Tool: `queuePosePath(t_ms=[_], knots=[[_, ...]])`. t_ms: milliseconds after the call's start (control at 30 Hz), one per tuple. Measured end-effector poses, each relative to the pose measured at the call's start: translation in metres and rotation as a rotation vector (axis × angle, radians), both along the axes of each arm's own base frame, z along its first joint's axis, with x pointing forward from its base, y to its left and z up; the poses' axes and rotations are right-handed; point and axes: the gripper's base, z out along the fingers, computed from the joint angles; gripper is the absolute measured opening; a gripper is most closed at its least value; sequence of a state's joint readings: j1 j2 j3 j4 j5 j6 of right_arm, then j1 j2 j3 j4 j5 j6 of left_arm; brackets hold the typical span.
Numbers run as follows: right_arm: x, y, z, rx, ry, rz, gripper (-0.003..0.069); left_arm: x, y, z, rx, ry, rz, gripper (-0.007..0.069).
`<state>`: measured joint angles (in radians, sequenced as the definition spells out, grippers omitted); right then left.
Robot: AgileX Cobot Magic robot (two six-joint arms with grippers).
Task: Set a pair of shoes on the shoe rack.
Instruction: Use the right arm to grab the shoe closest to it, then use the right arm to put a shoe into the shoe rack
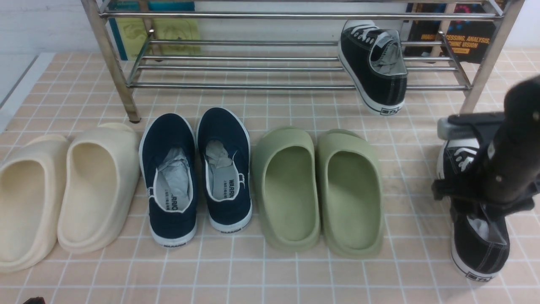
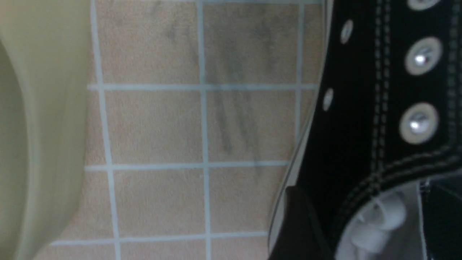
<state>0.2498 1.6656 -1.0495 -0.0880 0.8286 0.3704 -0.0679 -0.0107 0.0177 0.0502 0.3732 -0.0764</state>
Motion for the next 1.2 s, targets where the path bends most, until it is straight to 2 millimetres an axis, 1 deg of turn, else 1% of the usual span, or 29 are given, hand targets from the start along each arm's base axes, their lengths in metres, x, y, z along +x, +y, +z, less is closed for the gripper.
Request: queuePosePath(t_ms=[33, 67, 133, 233, 267, 300, 333, 367, 433, 567, 600, 633, 667, 733, 800, 900, 933, 967, 1000, 1033, 1067, 1100, 1133, 1167, 1200], knots=[[-0.002, 0.0, -0.008, 0.007, -0.015, -0.005, 0.0454, 0.0, 0.0, 0.0, 0.0, 0.0, 0.0, 0.0036], [-0.003, -0.001, -0.011, 0.007, -0.022, -0.003, 0.044, 0.0, 0.0, 0.0, 0.0, 0.0, 0.0, 0.0036], [-0.003, -0.001, -0.016, -0.002, -0.028, 0.009, 0.0383, 0.0, 0.0, 0.0, 0.0, 0.0, 0.0, 0.0036], [0.0, 0.0, -0.019, -0.008, -0.041, 0.031, 0.0207, 0.0, 0.0, 0.0, 0.0, 0.0, 0.0, 0.0036], [0.0, 0.0, -0.019, -0.007, -0.041, 0.033, 0.0165, 0.0, 0.0, 0.0, 0.0, 0.0, 0.0, 0.0036], [0.0, 0.001, -0.019, -0.004, -0.041, 0.034, 0.0083, 0.0, 0.0, 0.0, 0.0, 0.0, 0.0, 0.0036], [-0.001, 0.002, -0.018, -0.002, -0.044, 0.036, 0.0034, 0.0, 0.0, 0.0, 0.0, 0.0, 0.0, 0.0036], [-0.002, 0.002, -0.017, -0.003, -0.045, 0.039, 0.002, 0.0, 0.0, 0.0, 0.0, 0.0, 0.0, 0.0036], [-0.004, 0.001, -0.012, -0.009, -0.045, 0.045, 0.002, 0.0, 0.0, 0.0, 0.0, 0.0, 0.0, 0.0036], [-0.014, -0.003, 0.021, -0.039, -0.04, 0.072, 0.002, 0.0, 0.0, 0.0, 0.0, 0.0, 0.0, 0.0036], [-0.016, -0.003, 0.036, -0.032, -0.053, 0.076, 0.002, 0.0, 0.0, 0.0, 0.0, 0.0, 0.0, 0.0036], [-0.016, -0.003, 0.039, -0.032, -0.058, 0.078, 0.002, 0.0, 0.0, 0.0, 0.0, 0.0, 0.0, 0.0036], [-0.017, -0.002, 0.062, -0.018, -0.109, 0.092, 0.002, 0.0, 0.0, 0.0, 0.0, 0.0, 0.0, 0.0036], [-0.014, 0.0, 0.085, -0.004, -0.173, 0.106, 0.002, 0.0, 0.0, 0.0, 0.0, 0.0, 0.0, 0.0036], [-0.01, 0.002, 0.099, 0.003, -0.222, 0.119, 0.002, 0.0, 0.0, 0.0, 0.0, 0.0, 0.0, 0.0036], [0.004, 0.004, 0.11, 0.003, -0.283, 0.127, 0.002, 0.0, 0.0, 0.0, 0.0, 0.0, 0.0, 0.0036], [0.011, 0.006, 0.111, -0.001, -0.304, 0.132, 0.002, 0.0, 0.0, 0.0, 0.0, 0.0, 0.0, 0.0036], [0.012, 0.006, 0.111, -0.004, -0.305, 0.132, 0.002, 0.0, 0.0, 0.0, 0.0, 0.0, 0.0, 0.0036], [0.024, 0.008, 0.112, -0.017, -0.334, 0.145, 0.002, 0.0, 0.0, 0.0, 0.0, 0.0, 0.0, 0.0038], [0.032, 0.009, 0.111, -0.029, -0.341, 0.152, 0.002, 0.0, 0.0, 0.0, 0.0, 0.0, 0.0, 0.0039], [0.044, 0.012, 0.105, -0.039, -0.312, 0.154, 0.002, 0.0, 0.0, 0.0, 0.0, 0.0, 0.0, 0.0041], [0.052, 0.014, 0.102, -0.044, -0.285, 0.153, 0.002, 0.0, 0.0, 0.0, 0.0, 0.0, 0.0, 0.0041], [0.052, 0.014, 0.104, -0.045, -0.287, 0.152, 0.002, 0.0, 0.0, 0.0, 0.0, 0.0, 0.0, 0.0041], [0.065, 0.017, 0.099, -0.045, -0.241, 0.146, 0.002, 0.0, 0.0, 0.0, 0.0, 0.0, 0.0, 0.0043], [0.068, 0.017, 0.095, -0.043, -0.227, 0.145, 0.002, 0.0, 0.0, 0.0, 0.0, 0.0, 0.0, 0.0043]])
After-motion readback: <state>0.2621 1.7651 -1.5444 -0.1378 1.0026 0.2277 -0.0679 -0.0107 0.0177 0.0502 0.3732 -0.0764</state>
